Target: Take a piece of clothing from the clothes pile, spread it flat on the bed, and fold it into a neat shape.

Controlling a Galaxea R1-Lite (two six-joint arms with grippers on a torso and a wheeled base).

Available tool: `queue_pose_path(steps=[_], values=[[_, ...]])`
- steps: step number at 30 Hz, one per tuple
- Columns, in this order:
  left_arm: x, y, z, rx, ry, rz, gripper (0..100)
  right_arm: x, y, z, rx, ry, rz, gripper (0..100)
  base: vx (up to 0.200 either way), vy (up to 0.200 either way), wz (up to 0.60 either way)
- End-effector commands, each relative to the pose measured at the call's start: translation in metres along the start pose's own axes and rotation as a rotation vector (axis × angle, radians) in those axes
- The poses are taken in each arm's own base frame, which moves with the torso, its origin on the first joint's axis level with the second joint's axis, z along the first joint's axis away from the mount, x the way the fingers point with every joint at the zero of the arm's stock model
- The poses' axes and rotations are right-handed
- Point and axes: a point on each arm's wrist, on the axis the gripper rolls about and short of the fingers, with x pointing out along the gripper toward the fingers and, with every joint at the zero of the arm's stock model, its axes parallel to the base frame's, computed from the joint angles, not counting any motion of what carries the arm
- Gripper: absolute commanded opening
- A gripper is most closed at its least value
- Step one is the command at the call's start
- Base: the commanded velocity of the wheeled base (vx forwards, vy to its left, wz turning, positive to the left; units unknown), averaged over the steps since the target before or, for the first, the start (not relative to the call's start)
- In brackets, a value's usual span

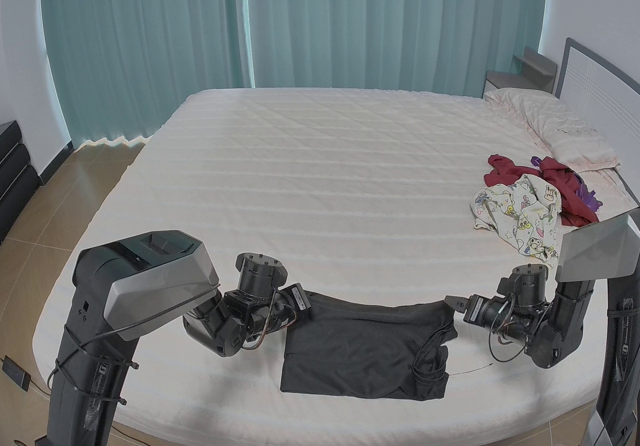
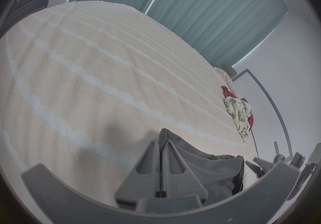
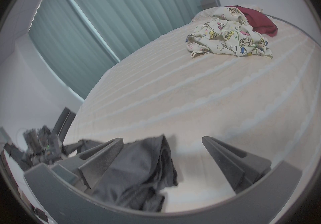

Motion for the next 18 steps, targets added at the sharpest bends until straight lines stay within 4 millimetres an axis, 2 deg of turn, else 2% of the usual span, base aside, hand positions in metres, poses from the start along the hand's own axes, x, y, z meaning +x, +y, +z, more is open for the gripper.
queue_pose_path(steps=[1, 5, 9, 12, 18], values=[[0.002, 0.002, -0.002, -0.005, -0.005, -0.005, 0, -0.038, 0.020, -0.016, -0.124, 0.074, 0.108, 100, 0.000, 0.000, 0.00], [0.002, 0.002, -0.002, -0.005, -0.005, -0.005, 0, -0.039, 0.041, -0.038, -0.189, 0.136, 0.156, 100, 0.000, 0.000, 0.00], [0.002, 0.002, -0.002, -0.005, -0.005, -0.005, 0, -0.038, 0.051, -0.057, -0.234, 0.175, 0.145, 100, 0.000, 0.000, 0.00], [0.002, 0.002, -0.003, -0.005, -0.003, -0.005, 0, -0.039, 0.049, -0.068, -0.276, 0.227, 0.104, 100, 0.000, 0.000, 0.00], [0.002, 0.003, -0.002, -0.006, -0.004, -0.004, 0, -0.036, 0.042, -0.078, -0.370, 0.275, 0.072, 100, 0.000, 0.000, 0.00]])
